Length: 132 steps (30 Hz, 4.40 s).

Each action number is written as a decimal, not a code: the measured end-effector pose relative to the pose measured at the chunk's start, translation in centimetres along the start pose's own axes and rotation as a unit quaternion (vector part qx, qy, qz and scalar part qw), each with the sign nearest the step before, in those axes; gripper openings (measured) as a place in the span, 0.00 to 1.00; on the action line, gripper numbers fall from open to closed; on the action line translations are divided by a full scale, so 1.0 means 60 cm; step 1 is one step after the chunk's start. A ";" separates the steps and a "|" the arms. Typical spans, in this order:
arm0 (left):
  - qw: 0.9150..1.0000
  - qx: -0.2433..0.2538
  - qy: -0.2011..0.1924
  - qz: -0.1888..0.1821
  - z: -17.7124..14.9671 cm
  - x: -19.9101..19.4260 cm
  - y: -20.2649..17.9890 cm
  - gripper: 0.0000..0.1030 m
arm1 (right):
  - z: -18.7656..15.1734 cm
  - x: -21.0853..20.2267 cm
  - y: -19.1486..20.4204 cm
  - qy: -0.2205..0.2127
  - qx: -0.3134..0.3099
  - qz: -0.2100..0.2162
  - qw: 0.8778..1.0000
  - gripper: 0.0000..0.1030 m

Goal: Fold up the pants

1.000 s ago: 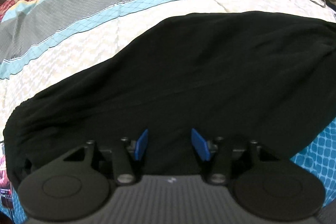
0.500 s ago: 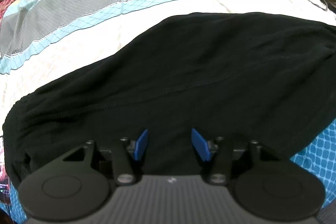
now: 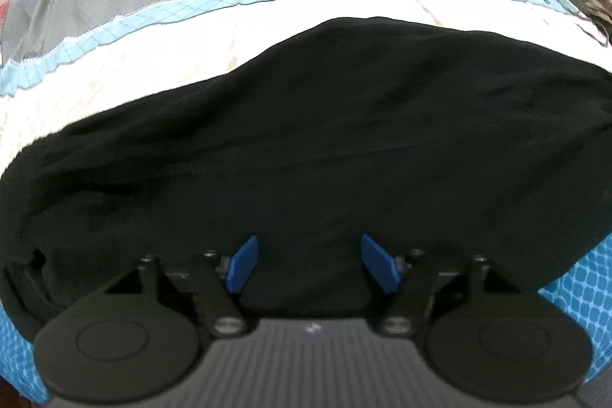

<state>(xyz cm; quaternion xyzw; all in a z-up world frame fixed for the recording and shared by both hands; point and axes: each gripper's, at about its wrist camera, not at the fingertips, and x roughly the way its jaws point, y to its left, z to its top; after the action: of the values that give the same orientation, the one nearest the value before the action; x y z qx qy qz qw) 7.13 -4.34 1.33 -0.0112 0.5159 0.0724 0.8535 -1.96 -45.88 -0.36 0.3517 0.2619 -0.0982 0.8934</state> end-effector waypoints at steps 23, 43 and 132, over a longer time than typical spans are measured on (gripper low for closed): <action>0.997 -0.035 -0.016 -0.068 -0.065 -0.028 0.040 1.00 | -0.201 0.005 0.248 0.194 -0.208 0.031 0.958 0.54; 0.998 -0.005 -0.015 -0.057 -0.077 -0.029 0.026 1.00 | -0.216 -0.001 0.247 0.188 -0.194 0.085 0.959 0.95; 0.984 -0.099 -0.050 -0.141 -0.036 -0.072 0.090 0.93 | -0.174 0.088 0.376 0.142 -0.345 0.182 0.910 0.21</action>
<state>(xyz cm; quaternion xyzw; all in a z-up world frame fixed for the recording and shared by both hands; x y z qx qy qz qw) 2.51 0.31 4.44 -0.1651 0.4561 0.0025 0.8745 6.41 -22.19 3.40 0.0732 0.3352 0.2134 0.9147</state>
